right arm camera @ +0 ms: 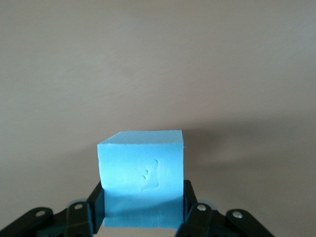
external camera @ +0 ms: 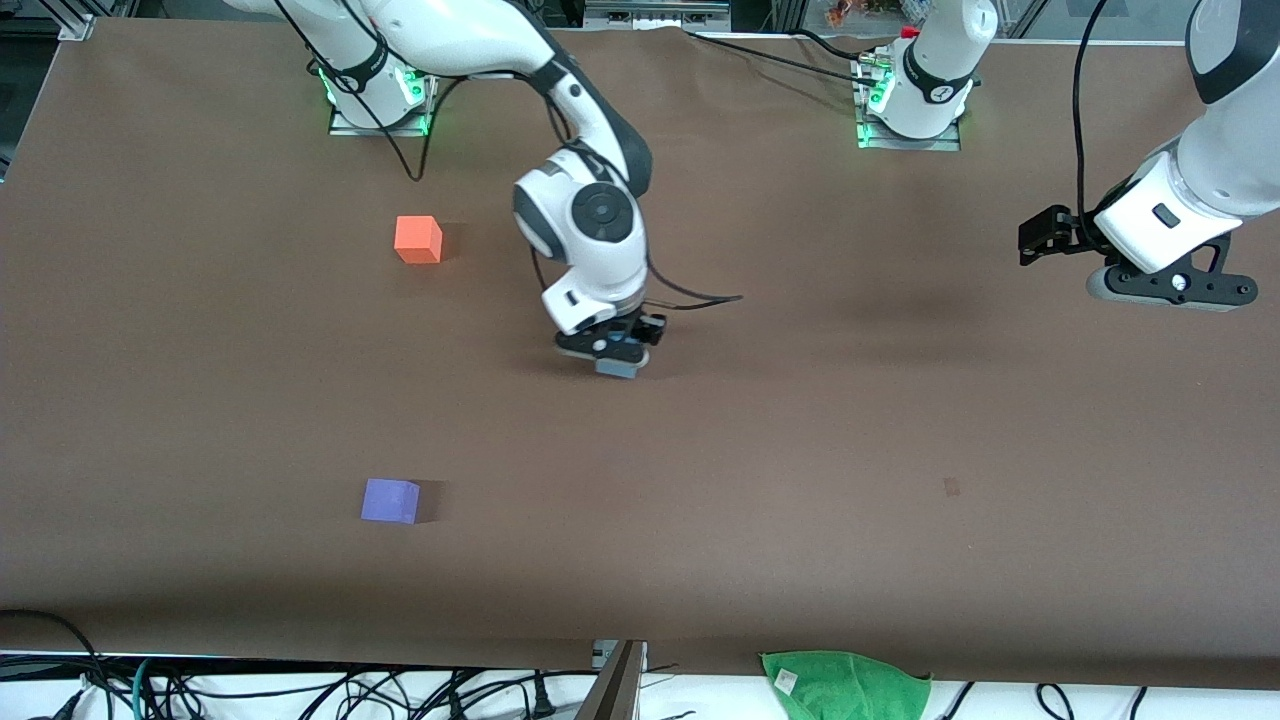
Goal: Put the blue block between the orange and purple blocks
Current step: 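Carry the blue block with the right gripper toward the orange block, then lower the blue block between the orange and purple blocks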
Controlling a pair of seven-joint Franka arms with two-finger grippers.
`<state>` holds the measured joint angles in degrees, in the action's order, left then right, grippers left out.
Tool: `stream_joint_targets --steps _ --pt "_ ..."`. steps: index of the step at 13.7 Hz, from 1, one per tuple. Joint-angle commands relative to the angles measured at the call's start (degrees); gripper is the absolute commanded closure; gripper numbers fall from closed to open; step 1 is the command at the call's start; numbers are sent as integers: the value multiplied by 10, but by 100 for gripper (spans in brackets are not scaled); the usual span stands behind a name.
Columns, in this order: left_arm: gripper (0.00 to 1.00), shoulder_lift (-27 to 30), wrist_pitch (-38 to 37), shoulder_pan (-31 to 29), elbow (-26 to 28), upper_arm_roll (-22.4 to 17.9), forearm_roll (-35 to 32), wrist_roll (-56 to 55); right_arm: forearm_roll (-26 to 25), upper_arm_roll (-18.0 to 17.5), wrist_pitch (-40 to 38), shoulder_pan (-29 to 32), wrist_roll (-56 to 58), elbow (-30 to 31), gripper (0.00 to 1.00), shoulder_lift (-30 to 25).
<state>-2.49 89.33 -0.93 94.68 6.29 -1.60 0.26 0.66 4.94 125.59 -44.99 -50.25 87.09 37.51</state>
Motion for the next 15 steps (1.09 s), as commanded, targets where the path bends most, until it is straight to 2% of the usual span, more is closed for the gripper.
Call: stream_joint_targets --steps 1,3,5,8,10,13,15 --pt "0 -1 -7 1 -12 0 3 3 0 -5 -29 53 108 69 36 -75" --pt "0 -1 -8 -5 -12 0 3 8 2 16 -10 86 196 137 36 -123" --pt "0 -1 -9 -6 -12 -1 3 4 21 20 11 136 297 205 36 -165" --pt "0 -1 -8 -7 -11 -1 3 4 80 23 74 191 416 282 36 -180" --pt "0 -4 -2 -7 -14 -3 2 4 83 24 133 217 455 325 36 -178" --pt "0 -33 -6 -7 -60 -4 -5 2 87 24 164 233 467 346 36 -169" --pt "0 -35 -8 -7 -71 -6 -7 2 109 24 165 237 463 346 36 -162"
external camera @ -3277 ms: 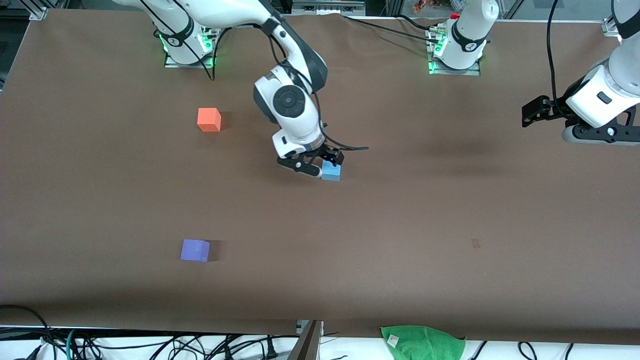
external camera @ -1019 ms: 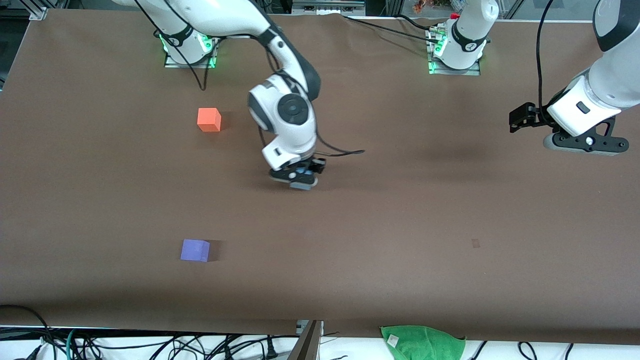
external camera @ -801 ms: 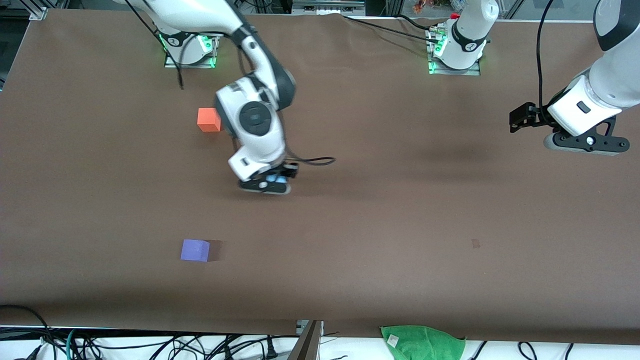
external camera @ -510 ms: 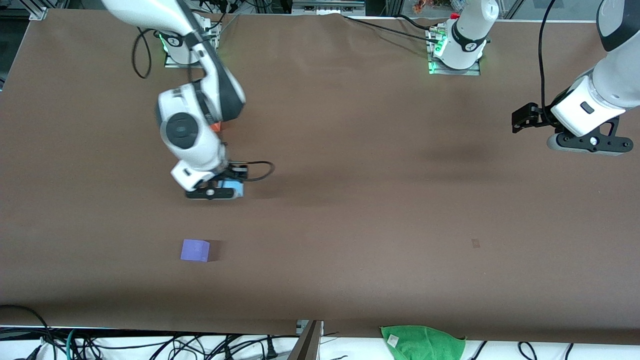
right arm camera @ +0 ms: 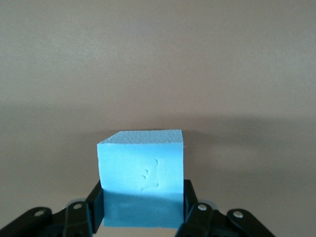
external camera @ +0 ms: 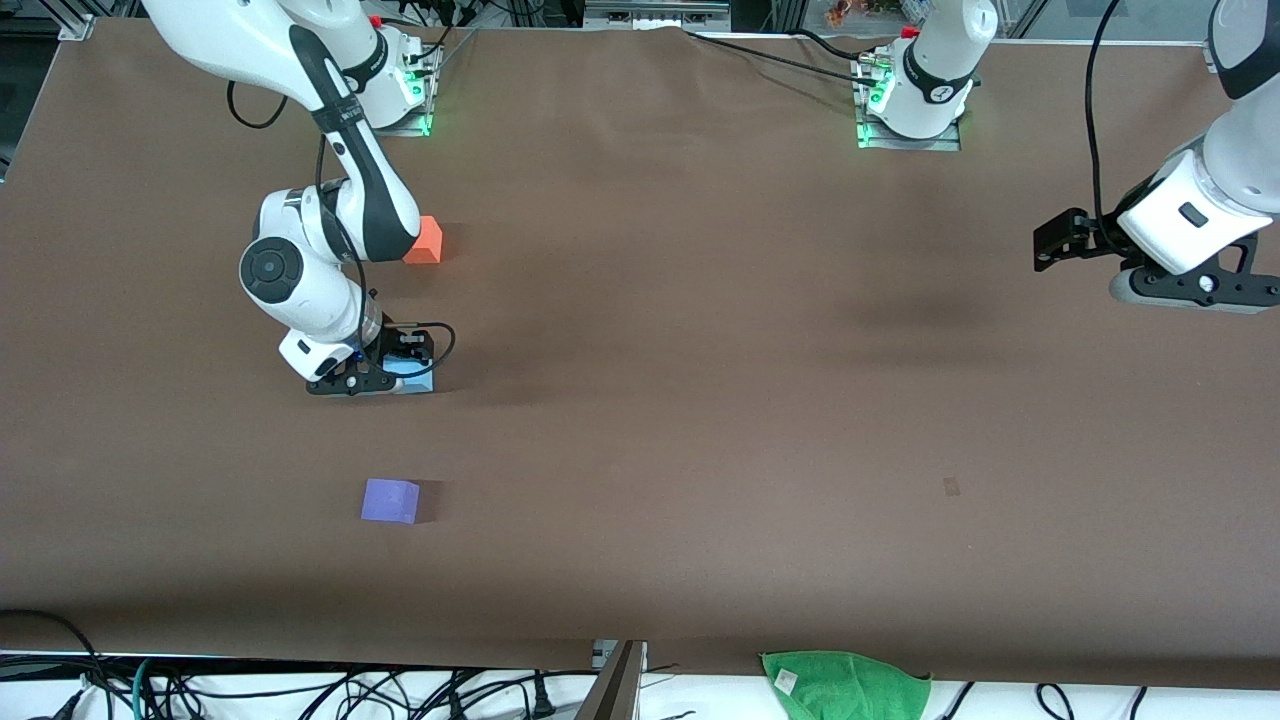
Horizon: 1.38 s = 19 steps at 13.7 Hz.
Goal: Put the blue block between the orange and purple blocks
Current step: 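Lower the blue block between the orange and purple blocks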
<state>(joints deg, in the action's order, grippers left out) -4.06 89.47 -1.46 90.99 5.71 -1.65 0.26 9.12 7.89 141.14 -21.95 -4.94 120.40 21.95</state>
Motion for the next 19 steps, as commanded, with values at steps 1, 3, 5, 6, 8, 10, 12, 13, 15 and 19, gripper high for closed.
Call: stream_joint_targets --steps 1,3,5,6,8,10,12,13,15,19 --pt "0 -19 -10 0 -32 0 -7 4 33 -4 11 8 9 13 36 -5" --pt "0 -17 -11 1 -32 0 -6 3 41 -4 13 8 6 13 36 0" --pt "0 -12 -11 -2 -35 2 -5 4 41 -4 25 8 6 18 36 9" --pt "0 -9 -17 -2 -35 4 -5 8 41 -3 30 8 6 24 36 10" --pt "0 -2 -24 -2 -33 4 -5 8 41 -2 31 12 9 30 35 9" --pt "0 -2 -25 -2 -34 5 -5 10 41 -2 31 14 13 32 35 10" --pt "0 -1 -26 -2 -34 5 -5 10 41 -2 30 19 16 32 34 10" --pt "0 1 -26 -2 -34 5 -5 10 41 -2 30 19 15 32 34 10" --pt "0 1 -26 -2 -33 5 -5 11 41 -2 26 19 7 28 5 8" --pt "0 2 -30 -2 -32 5 -5 11 41 -2 15 19 10 12 0 -12"
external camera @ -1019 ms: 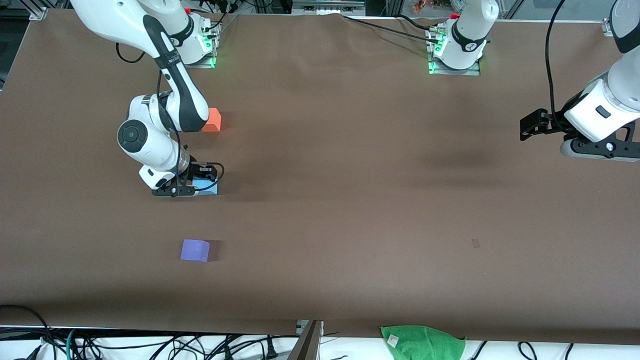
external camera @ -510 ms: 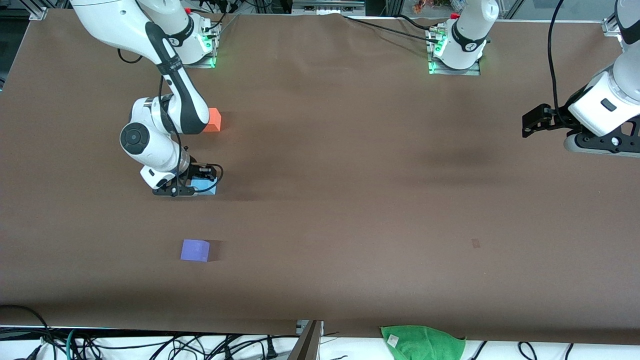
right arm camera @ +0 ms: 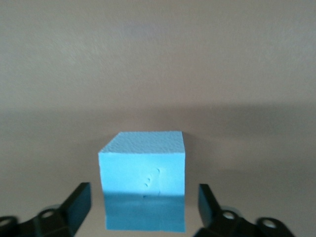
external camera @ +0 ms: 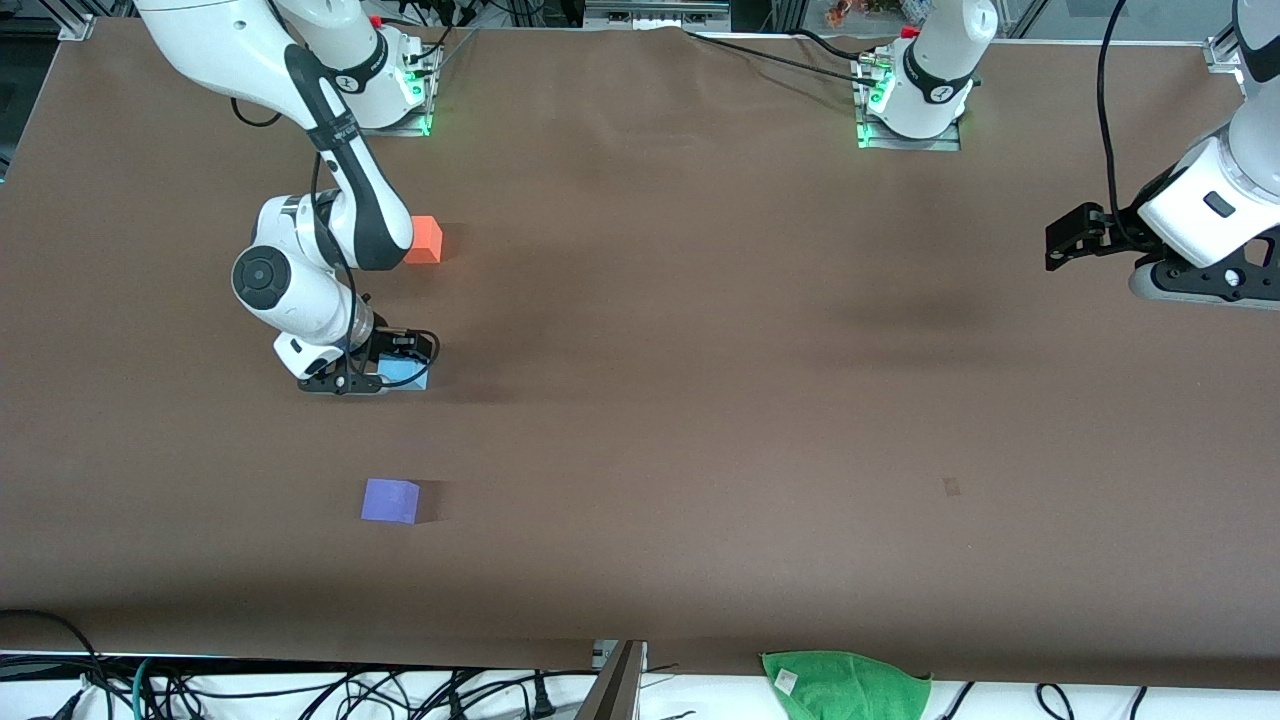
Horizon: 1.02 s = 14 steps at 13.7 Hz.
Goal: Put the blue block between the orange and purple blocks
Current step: 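Lower the blue block between the orange and purple blocks, then open the right gripper and release the blue block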
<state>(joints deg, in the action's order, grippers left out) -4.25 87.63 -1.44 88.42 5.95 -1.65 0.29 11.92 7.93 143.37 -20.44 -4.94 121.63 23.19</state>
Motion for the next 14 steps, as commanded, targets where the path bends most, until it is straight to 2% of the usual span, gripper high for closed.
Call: stream_joint_targets --steps 1,4,6,8,12,14 --pt "0 4 -11 -2 -6 3 -5 10 11 -5 -14 3 12 -4 0 -38" --pt "0 4 -12 -3 -6 2 -5 10 0 -5 -38 -1 14 -6 0 -105" --pt "0 4 -12 -3 -6 2 -5 11 -35 -5 -89 -1 15 -25 0 -153" --pt "0 4 -13 -3 -6 2 -5 11 -72 -6 -203 -1 11 -90 0 -175" --pt "0 10 1 -4 6 2 -2 19 -80 12 -427 2 19 -265 0 -174" --pt "0 52 44 -8 70 2 1 19 -83 19 -489 7 38 -326 0 -171"
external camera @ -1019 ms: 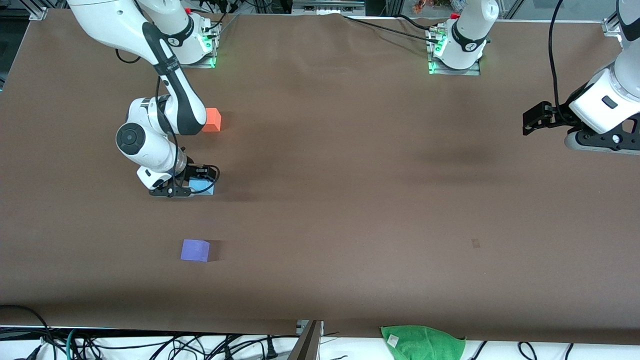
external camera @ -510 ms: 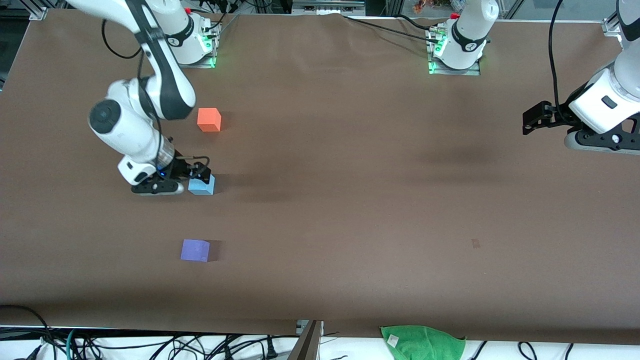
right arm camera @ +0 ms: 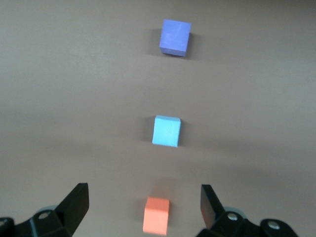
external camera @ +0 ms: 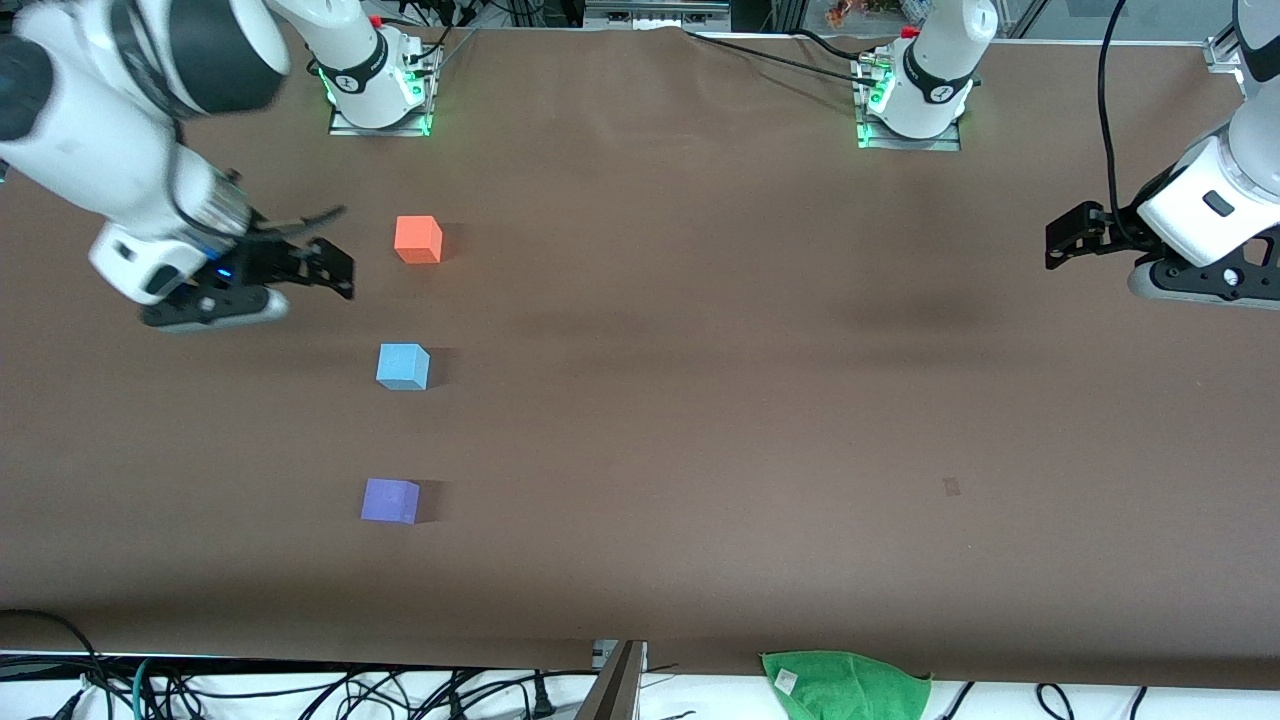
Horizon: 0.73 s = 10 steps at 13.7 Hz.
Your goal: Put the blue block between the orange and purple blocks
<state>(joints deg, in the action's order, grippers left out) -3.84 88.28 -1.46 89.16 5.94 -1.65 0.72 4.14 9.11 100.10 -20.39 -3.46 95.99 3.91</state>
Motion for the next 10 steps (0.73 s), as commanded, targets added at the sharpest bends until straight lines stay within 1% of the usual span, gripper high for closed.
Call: stream_joint_targets --steps 1,2,3,4,5,6,10 --pt "0 71 58 -7 92 3 1 15 2 20 -74 7 41 -77 0 21" --pt "0 71 58 -7 94 3 1 15 4 27 -106 8 47 -80 0 15" --pt "0 70 58 -7 93 2 2 16 3 21 -128 19 47 -80 0 6" --pt "0 70 58 -7 93 2 2 15 -1 0 -133 45 50 -79 0 3" --pt "0 70 58 -7 91 2 2 15 -4 -49 -133 93 54 -77 0 2" --pt "0 69 57 -7 88 2 2 15 -5 -77 -127 126 59 -77 0 -3" --pt "0 67 50 -7 88 2 2 14 -17 -79 -118 126 55 -82 0 -4"
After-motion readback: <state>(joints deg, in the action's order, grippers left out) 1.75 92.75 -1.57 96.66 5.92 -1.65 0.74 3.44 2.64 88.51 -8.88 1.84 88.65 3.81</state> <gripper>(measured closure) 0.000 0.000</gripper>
